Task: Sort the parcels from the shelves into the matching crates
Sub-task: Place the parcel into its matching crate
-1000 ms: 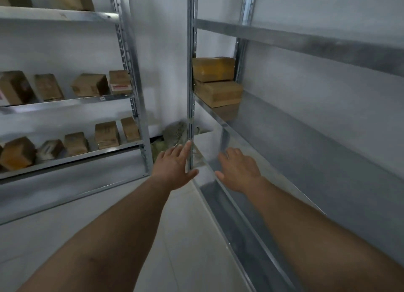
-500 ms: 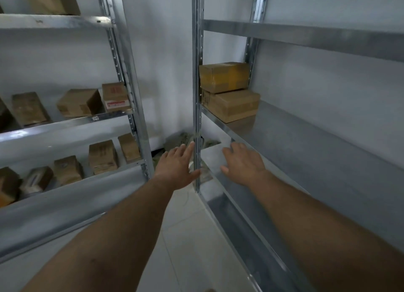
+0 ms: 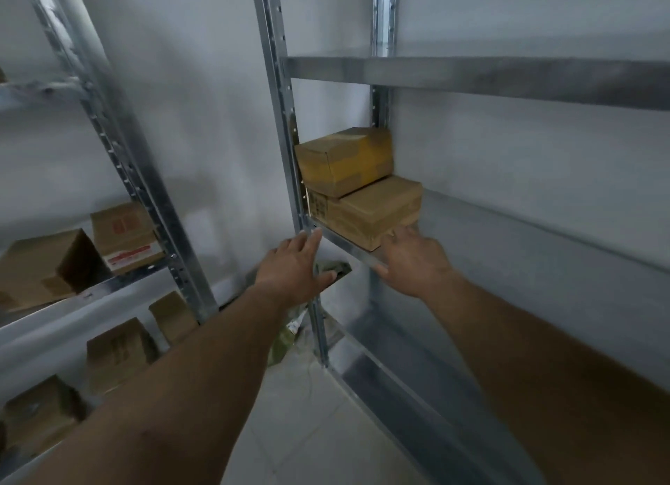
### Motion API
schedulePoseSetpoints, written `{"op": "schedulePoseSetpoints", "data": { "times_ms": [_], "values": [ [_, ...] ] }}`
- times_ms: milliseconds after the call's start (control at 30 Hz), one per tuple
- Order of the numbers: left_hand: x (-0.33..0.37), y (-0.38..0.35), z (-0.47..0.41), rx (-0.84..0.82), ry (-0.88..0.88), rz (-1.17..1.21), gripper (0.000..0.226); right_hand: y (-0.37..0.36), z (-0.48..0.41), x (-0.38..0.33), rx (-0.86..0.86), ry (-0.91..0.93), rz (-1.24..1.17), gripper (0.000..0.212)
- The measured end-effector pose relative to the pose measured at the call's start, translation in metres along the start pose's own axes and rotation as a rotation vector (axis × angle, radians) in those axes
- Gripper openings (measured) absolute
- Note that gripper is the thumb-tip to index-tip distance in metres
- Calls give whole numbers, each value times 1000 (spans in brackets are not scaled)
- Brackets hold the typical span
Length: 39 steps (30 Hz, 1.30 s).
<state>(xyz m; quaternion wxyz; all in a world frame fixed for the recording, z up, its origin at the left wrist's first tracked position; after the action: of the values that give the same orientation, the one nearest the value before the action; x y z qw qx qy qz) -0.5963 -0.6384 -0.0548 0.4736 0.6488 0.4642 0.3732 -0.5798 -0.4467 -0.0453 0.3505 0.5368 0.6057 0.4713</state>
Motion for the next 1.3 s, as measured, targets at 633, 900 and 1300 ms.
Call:
{"op": "schedulePoseSetpoints", "data": {
  "times_ms": [633, 900, 1300],
  "values": [
    [-121, -2, -237, 175, -212, 275, 62, -7, -186, -25, 129, -427, 77, 60],
    [-115, -11, -309, 52, -202, 360, 59, -17, -227, -23, 130, -632, 5, 67],
    [-93, -5, -333, -229, 60, 875, 64, -21, -241, -5, 200, -924, -545, 53]
  ]
}}
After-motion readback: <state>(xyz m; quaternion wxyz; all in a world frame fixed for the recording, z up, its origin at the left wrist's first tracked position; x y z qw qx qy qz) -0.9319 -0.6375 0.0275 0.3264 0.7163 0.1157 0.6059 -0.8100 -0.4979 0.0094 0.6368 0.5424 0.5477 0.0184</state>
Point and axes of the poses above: each hand's wrist, its own z-axis away from the middle knuckle, its own y-axis out of the back of the hand, x = y × z, the point moved 3 cm from there along -z, towards the middle knuckle, and after that the axes turned 12 degrees about x, right-handed, at the moved point
